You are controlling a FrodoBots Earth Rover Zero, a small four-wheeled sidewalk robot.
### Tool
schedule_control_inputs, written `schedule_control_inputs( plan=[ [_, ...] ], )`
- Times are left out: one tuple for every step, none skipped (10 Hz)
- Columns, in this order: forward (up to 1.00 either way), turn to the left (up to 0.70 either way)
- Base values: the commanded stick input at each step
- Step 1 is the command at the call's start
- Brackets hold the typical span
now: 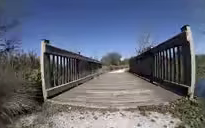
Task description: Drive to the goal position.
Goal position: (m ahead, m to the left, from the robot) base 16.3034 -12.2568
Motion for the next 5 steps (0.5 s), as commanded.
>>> schedule_control_inputs(
  plan=[
    [0.7, 0.0],
    [0.7, 0.0],
    [0.7, 0.0],
    [0.7, 0.0],
    [0.7, 0.0]
  ],
)
